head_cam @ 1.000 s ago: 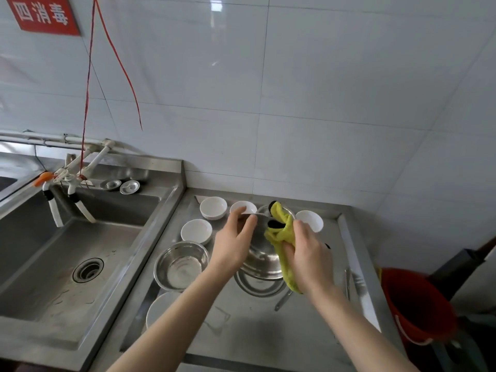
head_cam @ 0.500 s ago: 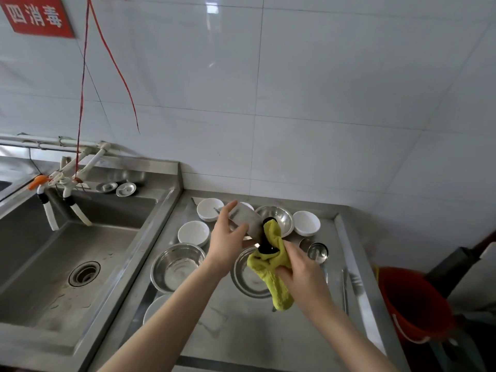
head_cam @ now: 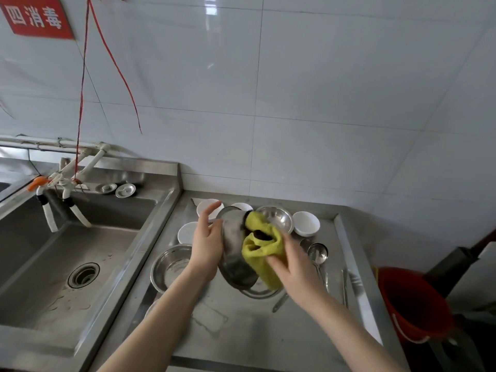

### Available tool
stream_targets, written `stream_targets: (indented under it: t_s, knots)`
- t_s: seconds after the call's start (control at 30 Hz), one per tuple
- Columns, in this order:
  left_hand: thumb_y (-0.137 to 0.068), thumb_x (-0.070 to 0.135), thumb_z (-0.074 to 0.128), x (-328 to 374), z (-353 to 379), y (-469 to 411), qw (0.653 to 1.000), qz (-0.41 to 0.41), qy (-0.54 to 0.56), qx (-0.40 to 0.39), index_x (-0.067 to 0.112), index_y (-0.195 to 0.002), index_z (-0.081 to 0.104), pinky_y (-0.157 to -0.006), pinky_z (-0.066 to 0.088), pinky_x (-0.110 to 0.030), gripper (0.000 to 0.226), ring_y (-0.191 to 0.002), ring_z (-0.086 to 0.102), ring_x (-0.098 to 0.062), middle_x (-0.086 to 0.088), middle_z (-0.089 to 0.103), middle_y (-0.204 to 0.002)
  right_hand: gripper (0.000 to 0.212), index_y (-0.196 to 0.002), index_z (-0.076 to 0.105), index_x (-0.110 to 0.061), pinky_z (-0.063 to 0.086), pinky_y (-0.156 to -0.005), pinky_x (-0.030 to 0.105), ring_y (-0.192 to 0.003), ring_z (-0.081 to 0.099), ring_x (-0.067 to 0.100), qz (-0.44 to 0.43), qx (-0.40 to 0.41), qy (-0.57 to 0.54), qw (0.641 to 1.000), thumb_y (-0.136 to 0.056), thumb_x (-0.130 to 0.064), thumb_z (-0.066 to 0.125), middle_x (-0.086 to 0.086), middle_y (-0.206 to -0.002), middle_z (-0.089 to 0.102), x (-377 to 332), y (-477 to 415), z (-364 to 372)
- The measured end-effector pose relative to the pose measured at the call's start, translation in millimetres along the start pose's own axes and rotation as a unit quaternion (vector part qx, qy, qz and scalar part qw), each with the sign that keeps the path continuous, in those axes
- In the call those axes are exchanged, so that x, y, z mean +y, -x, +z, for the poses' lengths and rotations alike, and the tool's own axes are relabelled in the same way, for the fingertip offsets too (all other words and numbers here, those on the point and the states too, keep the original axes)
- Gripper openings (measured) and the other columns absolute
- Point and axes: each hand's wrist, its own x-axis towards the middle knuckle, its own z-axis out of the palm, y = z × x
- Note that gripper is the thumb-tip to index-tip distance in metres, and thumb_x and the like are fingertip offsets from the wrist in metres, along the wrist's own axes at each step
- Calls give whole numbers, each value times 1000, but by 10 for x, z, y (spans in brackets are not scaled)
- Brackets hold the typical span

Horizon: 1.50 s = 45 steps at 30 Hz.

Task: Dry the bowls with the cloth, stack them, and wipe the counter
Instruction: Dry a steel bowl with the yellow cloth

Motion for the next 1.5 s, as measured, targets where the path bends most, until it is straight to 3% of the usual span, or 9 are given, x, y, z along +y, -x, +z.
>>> stream_targets:
  t_s: [0.13,0.3,0.53,0.77,0.87,0.97,1.1,1.23,1.5]
  knots:
    - [-101,12,41,40,20,39,1000,-9,9,-27,38,-116,63,-67,50,-41,37,-69,54,-33,-11,63,-80,46,-136,40,-40,39,-103,24,-121,48,0,-3,-4,-25,1000,-91,-42,47,-15,-131,53,-105,-30,221]
    - [-102,5,40,39,-10,129,997,-29,32,-68,22,-117,65,-93,53,-42,34,-100,67,-27,-11,71,-109,35,-130,49,-30,37,-93,12,-111,52,1,9,8,-22,1000,-96,-25,52,-14,-120,59,-248,-321,158]
    - [-100,12,49,143,-258,-40,989,-46,134,36,32,-118,61,-71,50,-38,29,-79,55,-29,-16,58,-91,37,-131,45,-36,33,-82,-1,-105,55,5,66,-12,-25,997,-96,-24,53,-17,-113,57,-73,-140,84]
    - [-102,9,42,75,-137,66,993,-71,99,2,21,-121,57,-65,58,-32,27,-70,67,-21,-11,70,-76,45,-134,44,-31,35,-107,26,-129,44,9,-56,-19,33,998,-89,-36,48,-10,-137,51,-255,-67,334]
    - [-102,8,44,30,-65,147,992,-81,89,-29,12,-124,58,-90,56,-47,26,-96,68,-31,-17,71,-105,38,-129,52,-26,38,-102,22,-120,50,5,-48,-14,15,999,-91,-25,54,-12,-127,57,-299,-293,293]
    - [-101,6,44,32,-70,196,994,-75,78,-28,15,-118,60,-80,57,-35,25,-83,69,-17,-2,74,-93,24,-119,54,-31,40,-80,20,-100,57,8,53,-34,-19,998,-95,-28,53,-11,-107,62,-204,-423,172]
    - [-100,11,48,74,-167,139,993,-75,96,4,27,-115,62,-80,50,-44,26,-79,56,-27,-17,62,-89,26,-123,51,-28,39,-70,10,-103,57,13,133,-26,-50,990,-97,-29,51,-9,-105,60,26,-287,66]
    - [-100,11,47,103,-183,64,993,-72,90,1,26,-118,60,-84,50,-45,27,-83,57,-28,-17,59,-94,32,-129,48,-30,34,-71,-3,-97,54,6,122,-2,-45,991,-97,-25,52,-14,-106,57,34,-42,132]
    - [-101,6,41,-37,-74,107,989,-110,86,-47,12,-120,60,-98,50,-46,27,-107,63,-29,-18,66,-119,37,-128,51,-26,37,-86,8,-99,52,0,14,-27,24,999,-92,-19,56,-14,-111,60,-274,-293,206]
